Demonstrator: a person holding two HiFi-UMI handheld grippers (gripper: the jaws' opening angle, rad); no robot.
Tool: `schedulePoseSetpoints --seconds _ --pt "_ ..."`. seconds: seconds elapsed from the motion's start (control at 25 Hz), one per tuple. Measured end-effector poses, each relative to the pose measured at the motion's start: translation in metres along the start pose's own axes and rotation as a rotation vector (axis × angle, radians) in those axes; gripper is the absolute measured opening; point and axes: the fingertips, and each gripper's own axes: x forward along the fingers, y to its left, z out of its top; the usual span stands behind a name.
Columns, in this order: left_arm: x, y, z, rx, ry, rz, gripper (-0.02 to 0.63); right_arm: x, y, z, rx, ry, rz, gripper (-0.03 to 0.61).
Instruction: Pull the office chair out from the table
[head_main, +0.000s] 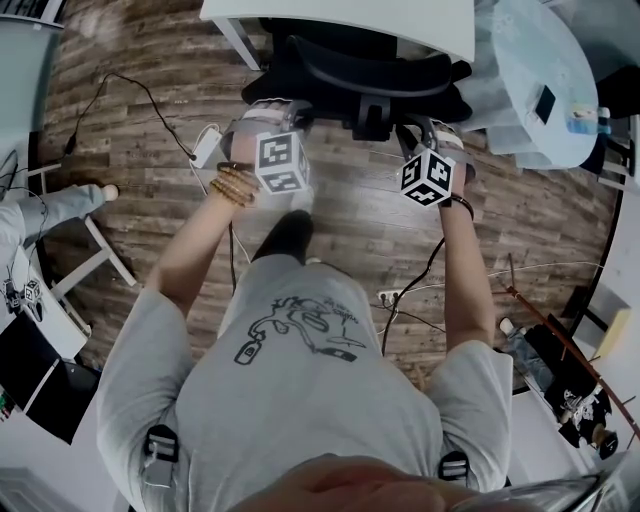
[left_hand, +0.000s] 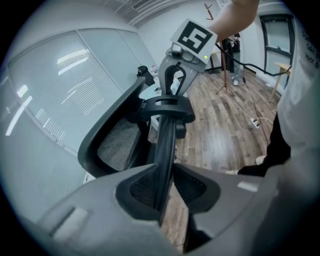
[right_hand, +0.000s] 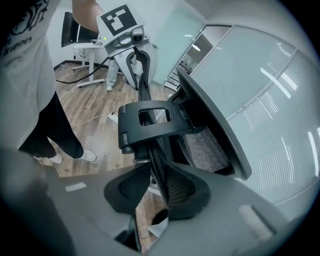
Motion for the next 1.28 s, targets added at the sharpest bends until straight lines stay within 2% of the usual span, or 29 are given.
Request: schedulePoseSetpoints --seconds 0.32,0.8,1.28 --pt "-0.021 -0.032 -0.011 -0.005 0.021 -0.012 0.094 -0.018 0.034 0.011 0.04 0.006 0.024 0.101" --pt "-0.051 -0.083 -0.006 -0.014 0.044 -0.033 0.094 -0.05 0.085 0.011 0.064 0.02 0.03 0.103" --pt "-0.093 -0.16 0.002 -0.024 0.083 -0.044 0.097 -0.102 0.162 0.009 0.077 0.01 0.038 0.103"
